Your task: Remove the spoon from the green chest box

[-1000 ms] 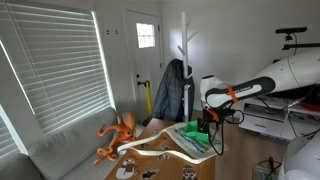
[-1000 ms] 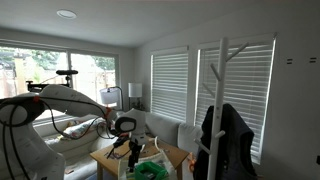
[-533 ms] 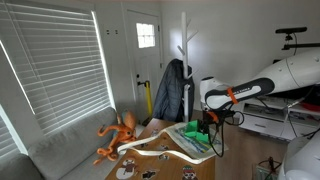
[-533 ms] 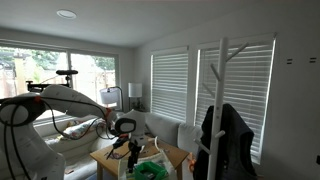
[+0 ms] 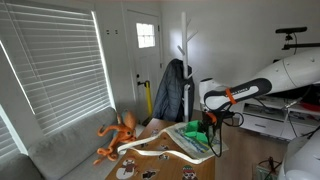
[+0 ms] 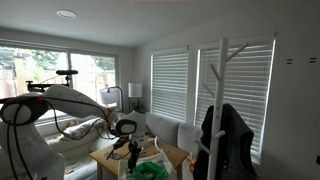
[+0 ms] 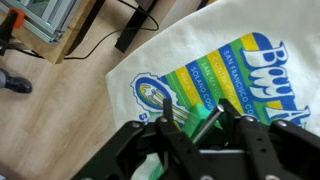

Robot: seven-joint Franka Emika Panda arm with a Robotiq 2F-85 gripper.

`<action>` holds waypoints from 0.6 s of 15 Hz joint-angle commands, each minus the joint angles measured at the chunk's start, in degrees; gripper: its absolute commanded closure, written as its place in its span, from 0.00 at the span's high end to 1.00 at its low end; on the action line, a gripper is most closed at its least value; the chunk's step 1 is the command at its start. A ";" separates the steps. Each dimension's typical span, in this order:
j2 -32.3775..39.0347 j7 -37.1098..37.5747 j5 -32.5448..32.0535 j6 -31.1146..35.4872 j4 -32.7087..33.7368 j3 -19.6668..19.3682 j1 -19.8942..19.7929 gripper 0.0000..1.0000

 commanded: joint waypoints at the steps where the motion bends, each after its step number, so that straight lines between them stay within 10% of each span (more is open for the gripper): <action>1: 0.50 1.49 1.30 -0.42 0.89 -0.42 0.30 0.19; 4: 0.19 1.38 2.11 -1.04 1.53 -0.78 0.31 0.01; 9: -0.73 0.70 3.61 -2.25 3.12 -1.49 0.49 0.02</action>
